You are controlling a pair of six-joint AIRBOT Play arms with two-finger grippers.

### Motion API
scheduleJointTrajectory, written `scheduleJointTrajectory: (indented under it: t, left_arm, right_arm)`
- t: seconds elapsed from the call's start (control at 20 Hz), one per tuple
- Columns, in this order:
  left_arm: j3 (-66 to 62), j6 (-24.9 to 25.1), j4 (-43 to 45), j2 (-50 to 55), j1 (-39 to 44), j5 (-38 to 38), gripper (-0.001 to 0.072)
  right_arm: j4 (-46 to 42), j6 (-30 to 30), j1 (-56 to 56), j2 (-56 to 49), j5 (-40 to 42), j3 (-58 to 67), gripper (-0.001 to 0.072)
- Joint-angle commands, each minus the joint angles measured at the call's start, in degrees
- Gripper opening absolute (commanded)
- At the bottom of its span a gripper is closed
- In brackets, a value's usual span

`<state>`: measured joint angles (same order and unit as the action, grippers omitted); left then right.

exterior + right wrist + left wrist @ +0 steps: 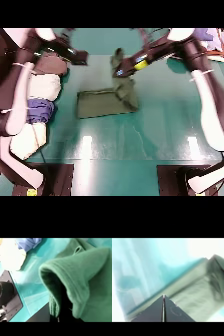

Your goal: Fold the shirts.

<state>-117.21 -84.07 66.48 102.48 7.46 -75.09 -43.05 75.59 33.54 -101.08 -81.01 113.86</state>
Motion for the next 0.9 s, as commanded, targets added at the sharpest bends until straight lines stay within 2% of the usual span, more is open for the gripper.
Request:
scheduleJointTrajectory:
  t: [0.0,0.05,0.1,0.15,0.2,0.3,0.45,0.65,0.75,0.85]
  left_arm:
    - [-0.09,0.04,2.71,-7.32,-8.11,-1.03,0.0024]
    - [-0.09,0.04,2.69,-8.59,-9.75,-1.22,0.0024]
    - [-0.09,0.04,2.67,-9.57,-10.93,-1.64,0.0024]
    - [0.04,0.04,2.56,-10.58,-11.82,-2.05,0.0024]
    - [0.31,0.07,2.56,-11.3,-12.28,-2.21,0.0024]
    - [0.37,0.09,2.51,-12.2,-12.5,-2.8,0.0024]
    - [0.57,0.11,1.75,-12.28,-11.98,-5.38,0.0024]
    - [3.65,1.75,0.2,-12.28,-10.08,-5.88,0.0024]
    - [5.05,2.25,0.22,-12.28,-8.39,-5.6,0.0024]
    - [5.38,3.61,0.22,-12.31,-6.86,-5.18,0.0024]
  right_arm:
    - [-0.02,-2.62,9.79,-6.38,13.29,0.0,0.0219]
    - [0.0,-2.62,11.96,-8.31,16.39,0.0,0.0452]
    - [0.15,-2.62,13.81,-9.94,18.73,0.02,0.0546]
    - [-0.13,-2.64,14.91,-10.6,19.89,0.02,0.0535]
    - [-0.63,-2.78,15.21,-10.58,20.06,0.02,0.0446]
    - [-4.48,-2.69,13.49,-8.96,14.58,-0.02,0.0437]
    - [-12.13,-2.05,7.65,-6.14,0.15,-0.07,0.0437]
    - [-14.01,-0.33,-2.84,-4.79,-11.76,-0.09,0.0438]
    - [-13.92,0.79,-7.85,-4.17,-12.31,-2.1,0.0437]
    - [-13.53,1.42,-12.46,-2.08,-9.27,-8.94,0.0437]
